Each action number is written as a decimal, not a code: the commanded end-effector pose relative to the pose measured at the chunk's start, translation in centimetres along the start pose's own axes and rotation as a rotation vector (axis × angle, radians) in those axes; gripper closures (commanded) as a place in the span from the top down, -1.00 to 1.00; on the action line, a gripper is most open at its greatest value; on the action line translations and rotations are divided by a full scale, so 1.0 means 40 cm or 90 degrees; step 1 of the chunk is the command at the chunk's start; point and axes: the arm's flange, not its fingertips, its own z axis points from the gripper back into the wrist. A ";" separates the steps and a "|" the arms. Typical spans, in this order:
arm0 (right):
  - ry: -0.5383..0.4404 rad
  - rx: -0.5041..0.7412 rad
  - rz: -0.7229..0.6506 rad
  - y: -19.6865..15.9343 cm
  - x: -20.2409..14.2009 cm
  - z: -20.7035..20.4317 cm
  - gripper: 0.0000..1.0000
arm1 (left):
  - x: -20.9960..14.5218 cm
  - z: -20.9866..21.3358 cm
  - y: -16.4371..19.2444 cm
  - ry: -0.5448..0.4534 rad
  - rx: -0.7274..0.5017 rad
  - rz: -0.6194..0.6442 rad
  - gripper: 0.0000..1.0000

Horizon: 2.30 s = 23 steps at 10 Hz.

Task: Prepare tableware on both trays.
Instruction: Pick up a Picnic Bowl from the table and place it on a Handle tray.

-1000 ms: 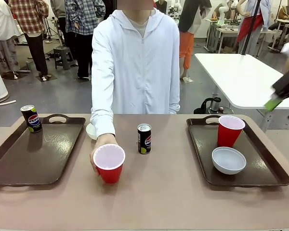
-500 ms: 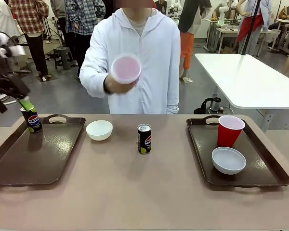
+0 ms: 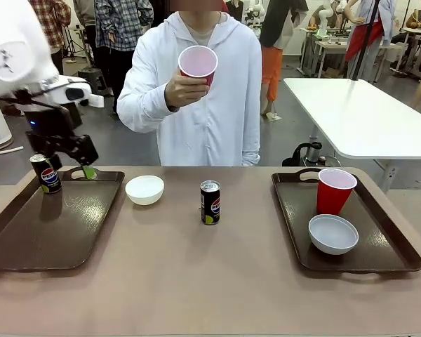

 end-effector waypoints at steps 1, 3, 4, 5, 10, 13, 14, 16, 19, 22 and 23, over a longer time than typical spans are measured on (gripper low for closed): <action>0.016 0.002 0.005 0.026 0.005 -0.011 1.00 | 0.045 -0.051 -0.008 -0.034 0.028 -0.002 1.00; 0.016 0.002 0.005 0.026 0.005 -0.011 1.00 | 0.032 -0.082 0.004 -0.031 0.013 -0.010 1.00; 0.016 0.002 0.005 0.026 0.005 -0.011 1.00 | -0.027 -0.048 0.035 -0.033 0.017 -0.032 1.00; 0.016 0.002 0.005 0.026 0.005 -0.011 1.00 | -0.132 0.001 0.065 -0.017 -0.004 -0.068 1.00; 0.016 0.002 0.005 0.026 0.005 -0.011 1.00 | -0.425 0.084 0.148 -0.044 -0.128 -0.075 1.00; 0.016 0.002 0.005 0.026 0.005 -0.011 1.00 | -0.421 0.084 0.153 -0.056 -0.131 -0.065 1.00; 0.016 0.002 0.005 0.026 0.005 -0.011 1.00 | -0.416 0.083 0.158 -0.055 -0.126 -0.061 1.00; 0.016 0.002 0.005 0.026 0.005 -0.011 1.00 | -0.374 0.075 0.150 -0.080 -0.128 -0.038 1.00; 0.016 0.002 0.005 0.026 0.005 -0.011 1.00 | -0.196 0.033 0.104 -0.085 -0.128 -0.008 1.00; 0.016 0.002 0.005 0.026 0.005 -0.011 1.00 | 0.009 -0.039 0.066 -0.030 -0.018 0.030 1.00; 0.016 0.002 0.005 0.026 0.005 -0.011 1.00 | 0.073 -0.072 0.063 -0.051 0.068 0.032 1.00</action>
